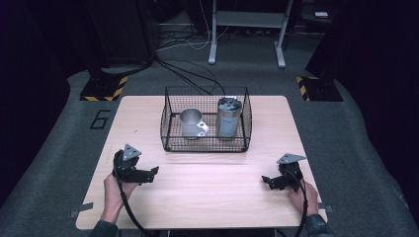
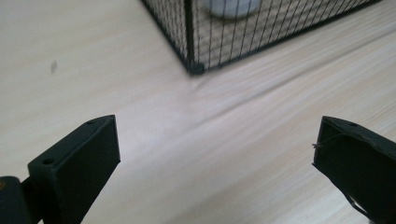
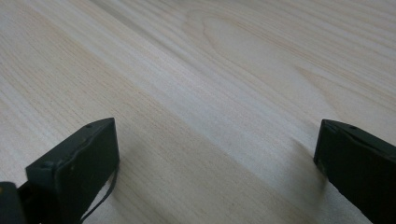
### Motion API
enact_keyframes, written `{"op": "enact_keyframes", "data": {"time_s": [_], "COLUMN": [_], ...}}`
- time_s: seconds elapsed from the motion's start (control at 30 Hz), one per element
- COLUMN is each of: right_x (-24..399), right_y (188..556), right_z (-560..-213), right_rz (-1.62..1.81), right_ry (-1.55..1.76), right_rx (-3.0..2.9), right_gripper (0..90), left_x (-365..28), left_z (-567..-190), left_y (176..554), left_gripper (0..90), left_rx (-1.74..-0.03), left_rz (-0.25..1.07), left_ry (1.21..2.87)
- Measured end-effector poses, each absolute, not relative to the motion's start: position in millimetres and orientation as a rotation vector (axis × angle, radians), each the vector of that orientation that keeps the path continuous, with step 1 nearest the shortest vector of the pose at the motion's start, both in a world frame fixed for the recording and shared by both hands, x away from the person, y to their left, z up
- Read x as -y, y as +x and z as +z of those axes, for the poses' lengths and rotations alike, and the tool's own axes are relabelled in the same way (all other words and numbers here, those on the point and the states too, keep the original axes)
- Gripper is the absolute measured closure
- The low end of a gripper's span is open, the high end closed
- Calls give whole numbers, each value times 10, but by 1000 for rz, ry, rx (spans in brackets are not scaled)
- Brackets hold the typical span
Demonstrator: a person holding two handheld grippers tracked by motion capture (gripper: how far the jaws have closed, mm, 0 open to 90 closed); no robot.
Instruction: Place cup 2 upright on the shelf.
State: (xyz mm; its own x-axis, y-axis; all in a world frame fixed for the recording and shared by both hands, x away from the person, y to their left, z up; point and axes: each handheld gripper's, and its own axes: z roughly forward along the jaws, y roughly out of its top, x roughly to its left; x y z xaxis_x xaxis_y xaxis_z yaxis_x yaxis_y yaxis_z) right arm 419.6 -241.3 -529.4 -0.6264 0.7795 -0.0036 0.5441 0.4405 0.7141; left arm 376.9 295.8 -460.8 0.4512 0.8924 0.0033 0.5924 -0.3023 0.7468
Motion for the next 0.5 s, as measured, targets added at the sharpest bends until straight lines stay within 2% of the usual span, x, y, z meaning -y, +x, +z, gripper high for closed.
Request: {"op": "enact_keyframes", "data": {"time_s": [0.2, 0.5], "right_x": [2414, 2413], "right_y": [4197, 4198], "right_z": [-5294, -5294], "right_rz": [991, 991], "right_ry": [1126, 1126], "right_rx": [-2366, -2365], "right_gripper": [0, 0], "left_x": [-3166, -3363], "left_z": [-5053, -5250], "left_y": [3747, 3742], "left_gripper": [3, 2], "left_rx": [-1358, -1404], "left_rz": [526, 534], "left_ry": [2013, 1999]}}
